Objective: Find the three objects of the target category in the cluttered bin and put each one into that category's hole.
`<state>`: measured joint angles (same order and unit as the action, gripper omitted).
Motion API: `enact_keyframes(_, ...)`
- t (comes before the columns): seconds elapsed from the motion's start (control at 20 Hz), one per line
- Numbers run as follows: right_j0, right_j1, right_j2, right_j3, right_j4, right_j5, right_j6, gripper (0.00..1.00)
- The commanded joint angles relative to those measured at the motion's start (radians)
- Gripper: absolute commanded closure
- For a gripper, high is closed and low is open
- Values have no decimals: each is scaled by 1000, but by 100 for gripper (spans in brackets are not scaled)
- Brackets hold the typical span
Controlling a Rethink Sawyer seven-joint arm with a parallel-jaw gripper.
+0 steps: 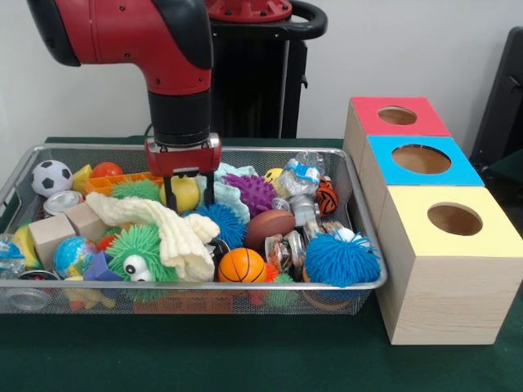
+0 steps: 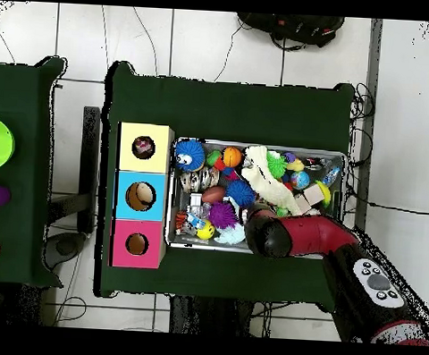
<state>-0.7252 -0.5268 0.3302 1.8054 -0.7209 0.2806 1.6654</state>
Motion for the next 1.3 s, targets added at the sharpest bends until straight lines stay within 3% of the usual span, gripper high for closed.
enact_keyframes(0.05,27,110,-59,-94,-84,-108,71,0)
enact_keyframes(0.3,56,119,-81,-111,-63,-117,75,0)
enact_keyframes(0.55,90,217,-117,-194,-74,-182,82,0)
enact_keyframes(0.7,64,257,-83,-220,-70,-180,47,0)
enact_keyframes(1.05,53,302,-87,-242,-53,-206,68,0)
enact_keyframes(1.3,53,297,-85,-230,-43,-213,81,0)
